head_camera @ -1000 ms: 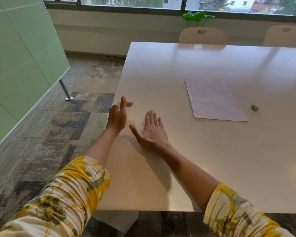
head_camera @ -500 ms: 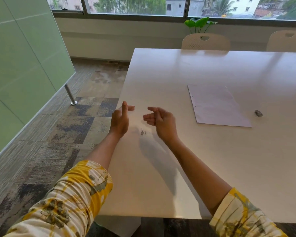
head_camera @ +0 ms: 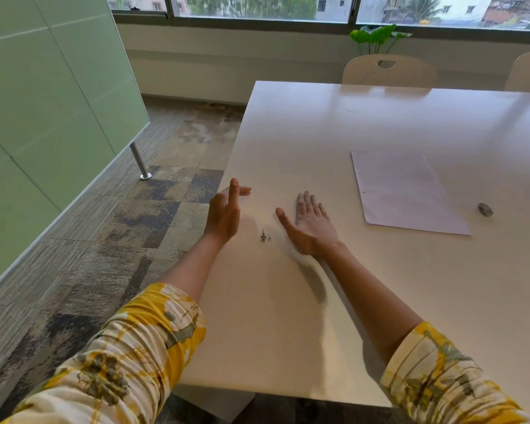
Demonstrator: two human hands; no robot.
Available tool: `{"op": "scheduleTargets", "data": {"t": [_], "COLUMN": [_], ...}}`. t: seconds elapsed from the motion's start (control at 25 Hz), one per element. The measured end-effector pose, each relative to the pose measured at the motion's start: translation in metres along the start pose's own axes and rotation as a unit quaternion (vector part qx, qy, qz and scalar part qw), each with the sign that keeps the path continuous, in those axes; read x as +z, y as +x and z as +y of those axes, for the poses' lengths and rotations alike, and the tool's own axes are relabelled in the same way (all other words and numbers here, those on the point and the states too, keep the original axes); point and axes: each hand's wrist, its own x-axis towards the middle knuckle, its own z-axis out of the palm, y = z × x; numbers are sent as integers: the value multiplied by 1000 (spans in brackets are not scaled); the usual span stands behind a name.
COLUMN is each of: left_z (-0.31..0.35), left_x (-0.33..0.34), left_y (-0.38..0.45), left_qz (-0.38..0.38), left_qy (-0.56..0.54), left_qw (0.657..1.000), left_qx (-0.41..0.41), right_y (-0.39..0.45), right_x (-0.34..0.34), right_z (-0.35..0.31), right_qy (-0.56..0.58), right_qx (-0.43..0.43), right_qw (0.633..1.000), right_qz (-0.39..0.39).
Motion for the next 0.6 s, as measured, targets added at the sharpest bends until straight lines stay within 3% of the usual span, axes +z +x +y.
{"op": "scheduleTargets", "data": {"t": [0.16, 0.28, 0.32, 0.4, 0.48, 0.52, 0.6], "left_z": [-1, 0, 0, -1, -3, -3, -3], "left_x": [0, -1, -1, 0, 0, 1, 2], "left_y": [0, 0, 0, 0, 1, 2, 3], "left_qz": [-7, -7, -6, -1, 8, 13, 21], "left_qy": [0, -10, -13, -9, -7, -7, -5], "left_qw": [1000, 1000, 1000, 1000, 1000, 1000, 1000], "left_qx": [3, -1, -5, -6, -3, -3, -4], "right_y": [-6, -4, -4, -2, 1, 5, 17], "right_x": [16, 4, -4, -16, -25, -27, -26], "right_z": [-34, -44, -42, -31, -16, -9, 4], "right_qy": [62, 241, 319, 406, 333, 264, 154], "right_qx": [-97, -86, -65, -25, 9, 22, 30], "right_qw": [991, 962, 944, 905, 910, 926, 959], "right_qz": [-70, -98, -48, 124, 247, 268, 236]}}
